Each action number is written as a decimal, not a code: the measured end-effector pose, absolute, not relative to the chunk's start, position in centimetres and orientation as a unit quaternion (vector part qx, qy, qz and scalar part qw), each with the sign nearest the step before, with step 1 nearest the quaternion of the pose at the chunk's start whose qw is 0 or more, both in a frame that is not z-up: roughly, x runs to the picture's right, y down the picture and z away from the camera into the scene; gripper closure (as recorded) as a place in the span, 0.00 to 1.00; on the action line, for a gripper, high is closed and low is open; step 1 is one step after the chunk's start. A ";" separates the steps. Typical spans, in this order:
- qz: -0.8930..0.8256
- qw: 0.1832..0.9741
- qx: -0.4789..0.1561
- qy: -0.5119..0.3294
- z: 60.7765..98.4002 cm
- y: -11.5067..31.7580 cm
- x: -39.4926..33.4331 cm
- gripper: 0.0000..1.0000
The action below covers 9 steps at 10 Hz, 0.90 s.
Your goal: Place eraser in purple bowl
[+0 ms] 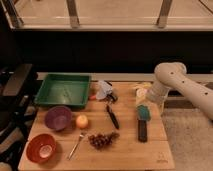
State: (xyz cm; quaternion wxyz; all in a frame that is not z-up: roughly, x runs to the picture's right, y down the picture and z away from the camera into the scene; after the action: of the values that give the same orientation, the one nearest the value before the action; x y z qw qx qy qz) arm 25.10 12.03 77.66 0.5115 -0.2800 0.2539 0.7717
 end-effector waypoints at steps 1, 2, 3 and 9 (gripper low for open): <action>0.768 0.510 -0.288 0.258 77.4 13.4 25.2 0.20; 0.767 0.509 -0.292 0.259 77.2 13.9 25.4 0.20; 0.766 0.510 -0.292 0.259 77.3 13.9 25.2 0.20; 0.757 0.517 -0.290 0.276 78.9 15.4 24.7 0.20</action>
State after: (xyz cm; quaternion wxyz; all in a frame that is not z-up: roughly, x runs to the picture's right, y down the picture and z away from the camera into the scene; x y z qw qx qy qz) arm 24.67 15.43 78.92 0.5167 -0.2898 0.2758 0.7569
